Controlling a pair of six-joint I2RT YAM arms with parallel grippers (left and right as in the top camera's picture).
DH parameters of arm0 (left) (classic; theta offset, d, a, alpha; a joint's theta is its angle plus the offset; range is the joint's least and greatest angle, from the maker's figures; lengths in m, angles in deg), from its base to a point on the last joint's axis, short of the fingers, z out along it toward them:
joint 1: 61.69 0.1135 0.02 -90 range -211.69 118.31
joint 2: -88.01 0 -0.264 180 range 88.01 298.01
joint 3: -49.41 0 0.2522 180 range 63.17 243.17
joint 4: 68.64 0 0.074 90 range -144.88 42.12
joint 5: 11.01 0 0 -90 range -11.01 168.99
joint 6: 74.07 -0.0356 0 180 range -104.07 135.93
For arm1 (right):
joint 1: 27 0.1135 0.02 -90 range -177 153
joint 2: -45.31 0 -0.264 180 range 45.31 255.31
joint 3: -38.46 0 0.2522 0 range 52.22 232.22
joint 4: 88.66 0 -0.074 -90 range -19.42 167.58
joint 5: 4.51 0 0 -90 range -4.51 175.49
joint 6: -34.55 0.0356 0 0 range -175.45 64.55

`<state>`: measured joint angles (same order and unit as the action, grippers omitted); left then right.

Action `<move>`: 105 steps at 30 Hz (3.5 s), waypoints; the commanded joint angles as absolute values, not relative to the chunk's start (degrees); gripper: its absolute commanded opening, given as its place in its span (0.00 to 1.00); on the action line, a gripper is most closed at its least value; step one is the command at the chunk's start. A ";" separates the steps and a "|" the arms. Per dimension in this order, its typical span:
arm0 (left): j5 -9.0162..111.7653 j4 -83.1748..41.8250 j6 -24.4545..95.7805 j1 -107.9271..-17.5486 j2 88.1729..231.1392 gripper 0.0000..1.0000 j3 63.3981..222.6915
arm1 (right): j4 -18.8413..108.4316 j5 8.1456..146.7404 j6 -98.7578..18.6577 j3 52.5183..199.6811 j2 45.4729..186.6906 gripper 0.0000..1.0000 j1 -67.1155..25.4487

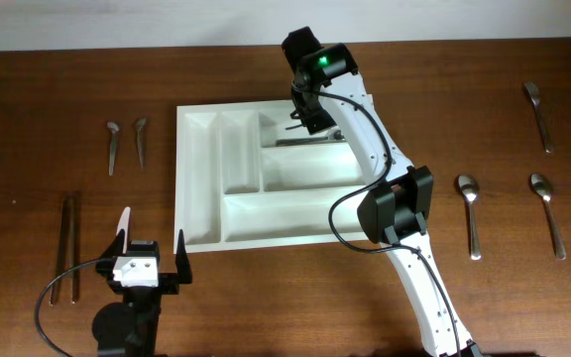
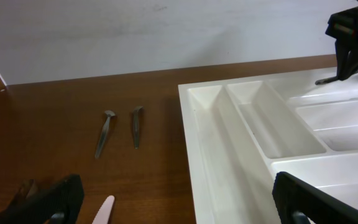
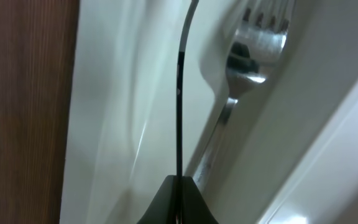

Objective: Pack container
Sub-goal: 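Lower the fork into the upper right compartment beside the first fork, then move the right gripper over the last fork at the top right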

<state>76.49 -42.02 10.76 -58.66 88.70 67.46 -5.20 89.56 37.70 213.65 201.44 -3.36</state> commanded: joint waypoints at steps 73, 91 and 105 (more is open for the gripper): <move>77.08 -42.06 9.82 -58.57 88.30 0.99 67.11 | -11.87 98.61 -62.34 232.12 198.01 0.99 -35.40; 77.08 -42.06 9.82 -58.57 88.30 0.99 67.11 | -8.87 79.46 -83.24 224.01 198.45 0.99 -56.30; 77.08 -42.06 9.82 -58.57 88.30 0.99 67.11 | 3.08 87.49 -72.14 212.40 198.47 0.99 -57.11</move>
